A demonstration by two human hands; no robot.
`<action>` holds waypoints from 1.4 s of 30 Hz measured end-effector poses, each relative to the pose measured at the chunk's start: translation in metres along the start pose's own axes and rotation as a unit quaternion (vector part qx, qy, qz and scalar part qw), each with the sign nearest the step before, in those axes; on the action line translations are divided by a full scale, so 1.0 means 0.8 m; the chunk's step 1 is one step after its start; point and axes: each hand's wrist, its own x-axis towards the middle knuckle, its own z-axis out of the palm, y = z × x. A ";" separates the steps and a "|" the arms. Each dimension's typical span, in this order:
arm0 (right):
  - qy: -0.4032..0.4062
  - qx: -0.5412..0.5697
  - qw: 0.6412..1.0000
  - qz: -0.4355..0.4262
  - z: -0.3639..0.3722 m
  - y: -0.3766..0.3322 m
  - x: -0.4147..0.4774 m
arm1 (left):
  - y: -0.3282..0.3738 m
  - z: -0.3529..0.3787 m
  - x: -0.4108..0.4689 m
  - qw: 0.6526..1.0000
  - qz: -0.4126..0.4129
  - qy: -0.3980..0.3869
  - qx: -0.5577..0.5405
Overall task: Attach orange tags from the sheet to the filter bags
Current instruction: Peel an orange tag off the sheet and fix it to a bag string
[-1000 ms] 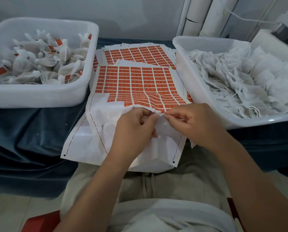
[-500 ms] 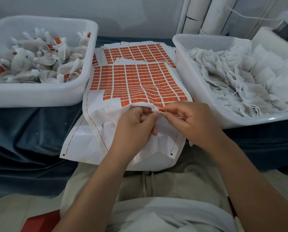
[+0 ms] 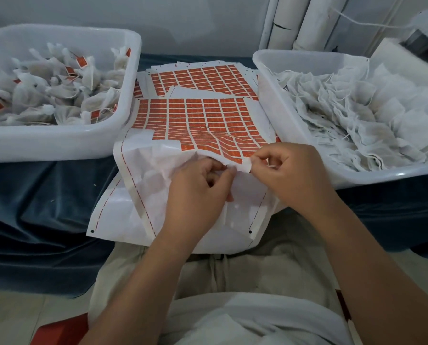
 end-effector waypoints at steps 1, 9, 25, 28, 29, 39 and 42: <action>0.007 0.008 1.000 0.018 0.001 0.001 0.001 | 0.001 -0.001 0.000 1.000 -0.008 0.006 -0.009; 0.222 0.104 0.970 -0.009 -0.006 -0.027 -0.009 | -0.005 -0.010 0.009 0.995 -0.069 0.051 -0.042; 0.071 0.435 0.887 0.141 0.011 -0.049 -0.020 | 0.050 -0.027 -0.007 0.870 -0.232 -0.120 -0.418; 0.069 0.451 0.876 0.153 0.011 -0.050 -0.020 | 0.047 -0.025 -0.007 0.859 -0.247 -0.099 -0.438; 0.067 0.453 0.875 0.156 0.011 -0.050 -0.020 | 0.046 -0.024 -0.008 0.866 -0.243 -0.084 -0.428; -0.073 0.485 0.863 0.122 -0.002 -0.038 -0.007 | 0.025 -0.046 0.003 0.971 -0.082 0.064 -0.213; -0.073 0.360 0.929 0.038 -0.013 -0.038 -0.014 | 0.025 -0.044 0.003 0.979 -0.065 0.048 -0.185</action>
